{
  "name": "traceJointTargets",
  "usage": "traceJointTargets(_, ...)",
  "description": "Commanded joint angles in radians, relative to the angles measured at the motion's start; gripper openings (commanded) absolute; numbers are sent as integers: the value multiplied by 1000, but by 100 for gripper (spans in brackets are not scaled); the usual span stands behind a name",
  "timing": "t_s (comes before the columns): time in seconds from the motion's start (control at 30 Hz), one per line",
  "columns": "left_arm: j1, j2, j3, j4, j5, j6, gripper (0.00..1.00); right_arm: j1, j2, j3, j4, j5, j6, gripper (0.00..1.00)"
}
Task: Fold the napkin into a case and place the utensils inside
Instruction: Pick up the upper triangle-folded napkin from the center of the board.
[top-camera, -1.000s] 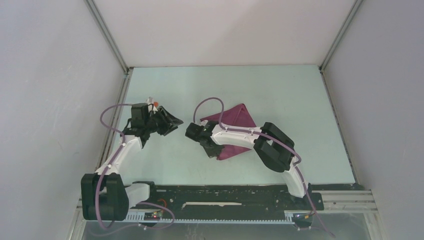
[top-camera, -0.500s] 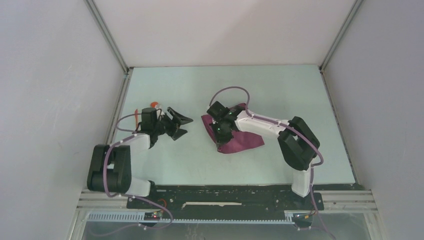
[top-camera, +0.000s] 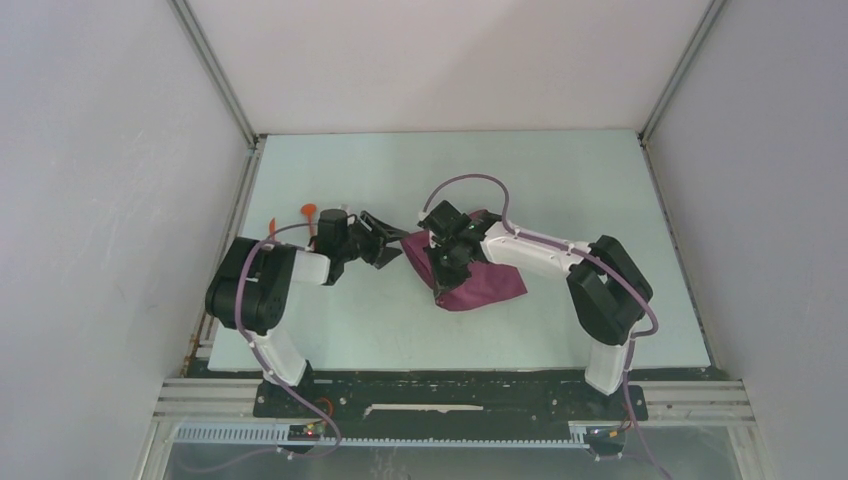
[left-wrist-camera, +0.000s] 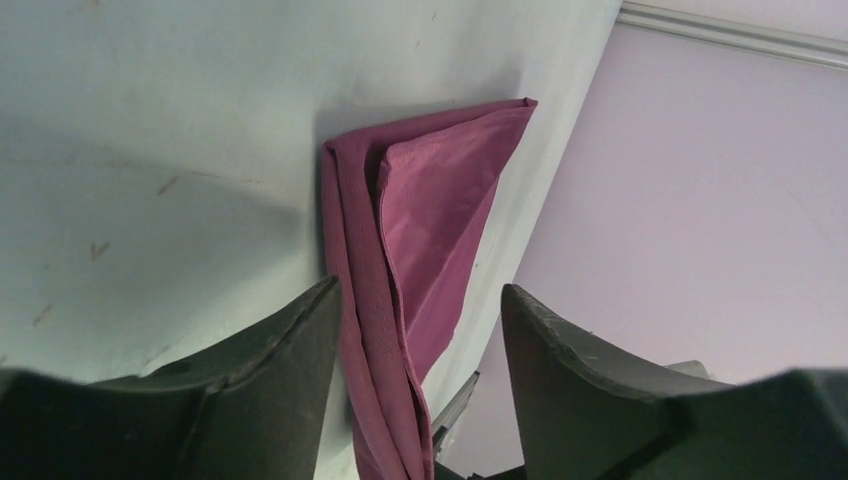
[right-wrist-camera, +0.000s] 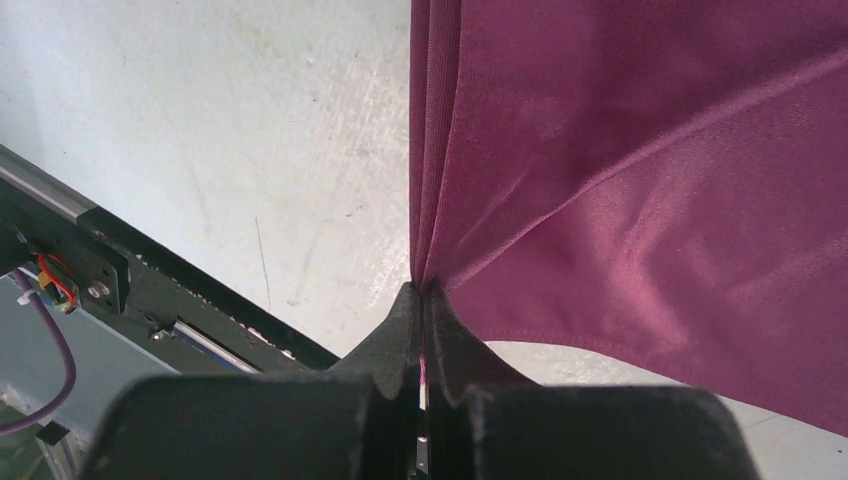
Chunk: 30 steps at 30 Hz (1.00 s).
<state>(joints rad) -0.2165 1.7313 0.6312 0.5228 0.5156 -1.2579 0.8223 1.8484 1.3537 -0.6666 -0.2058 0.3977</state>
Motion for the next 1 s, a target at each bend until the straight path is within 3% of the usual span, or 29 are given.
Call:
traceJointTargets(0.0,-8,27,35,55,-62,13,61,-15,-68,-3,32,-30,-30,0)
traceJointTargets(0.27,-33,48,31,7,-94,25,69,-25,-83,-11,45,-45,-33,0)
traceJointTargets(0.47,-45,100,67,17,-104,30,50,-28,-86,-16,52,-53,-32,0)
traceJointTargets(0.97,-44,136,94,22,-108,51,27,-21,-94,-30,56,-57,-35,0)
